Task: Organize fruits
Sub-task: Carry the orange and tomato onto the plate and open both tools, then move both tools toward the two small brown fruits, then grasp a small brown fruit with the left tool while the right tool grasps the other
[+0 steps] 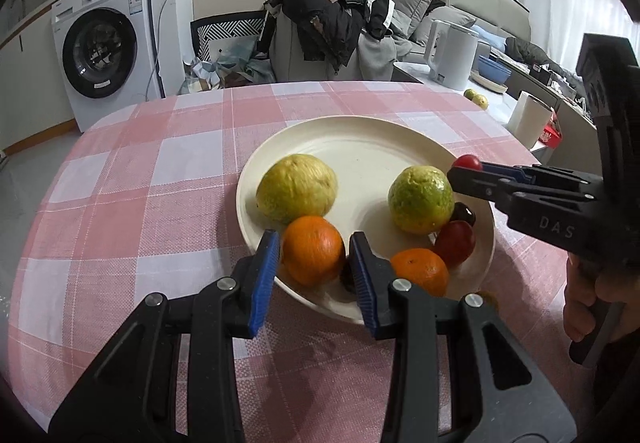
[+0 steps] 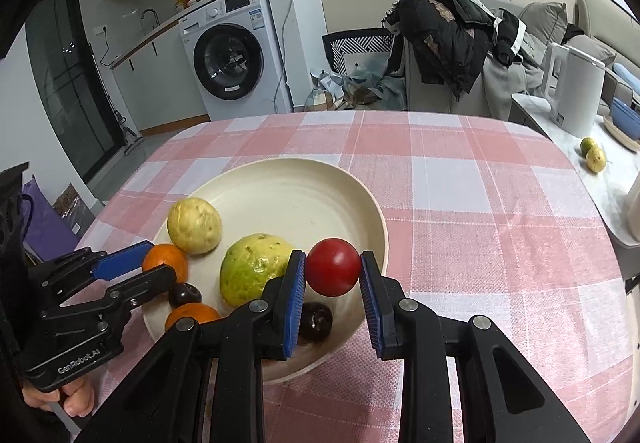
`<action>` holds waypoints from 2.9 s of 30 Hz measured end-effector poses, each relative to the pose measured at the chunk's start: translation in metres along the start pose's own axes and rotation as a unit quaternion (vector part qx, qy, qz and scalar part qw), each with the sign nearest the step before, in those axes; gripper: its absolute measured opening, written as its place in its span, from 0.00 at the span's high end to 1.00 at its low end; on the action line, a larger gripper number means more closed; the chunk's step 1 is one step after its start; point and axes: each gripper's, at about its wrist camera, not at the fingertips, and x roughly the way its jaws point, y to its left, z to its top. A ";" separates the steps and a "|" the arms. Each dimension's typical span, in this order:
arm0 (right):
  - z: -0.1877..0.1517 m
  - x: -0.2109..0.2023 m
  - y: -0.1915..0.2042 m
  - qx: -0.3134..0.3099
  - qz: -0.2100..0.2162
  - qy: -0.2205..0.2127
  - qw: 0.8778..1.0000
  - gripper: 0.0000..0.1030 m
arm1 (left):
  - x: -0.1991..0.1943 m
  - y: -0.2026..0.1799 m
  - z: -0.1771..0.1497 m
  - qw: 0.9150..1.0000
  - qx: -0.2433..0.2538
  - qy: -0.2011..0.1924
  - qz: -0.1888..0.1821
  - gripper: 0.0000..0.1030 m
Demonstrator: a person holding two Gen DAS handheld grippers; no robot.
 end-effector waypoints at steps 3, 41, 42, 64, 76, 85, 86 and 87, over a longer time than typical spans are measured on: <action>-0.002 0.000 -0.001 0.005 0.005 0.001 1.000 0.73 | -0.002 -0.001 -0.001 1.000 -0.002 -0.003 -0.001 0.67; -0.075 -0.068 0.033 -0.116 -0.005 0.035 0.993 0.00 | -0.106 -0.039 -0.093 1.000 0.030 -0.002 -0.006 0.01; -0.075 -0.068 0.034 -0.118 -0.004 0.036 0.992 0.00 | -0.104 -0.040 -0.094 1.000 0.030 0.003 -0.009 0.01; -0.075 -0.063 0.033 -0.109 0.001 0.050 0.993 0.00 | -0.086 -0.072 -0.104 0.992 0.091 0.066 -0.052 0.38; -0.076 -0.062 0.031 -0.101 0.003 0.052 0.993 0.00 | -0.087 -0.075 -0.106 0.989 0.098 0.066 -0.085 0.75; -0.077 -0.057 0.033 -0.099 -0.022 0.054 0.993 0.05 | -0.095 -0.064 -0.100 0.994 0.076 0.040 -0.071 0.75; -0.077 -0.055 0.033 -0.099 -0.017 0.060 0.993 0.16 | -0.096 -0.063 -0.099 0.994 0.074 0.038 -0.069 0.75; -0.077 -0.053 0.033 -0.097 -0.012 0.065 0.993 0.27 | -0.097 -0.061 -0.099 0.995 0.071 0.036 -0.068 0.75</action>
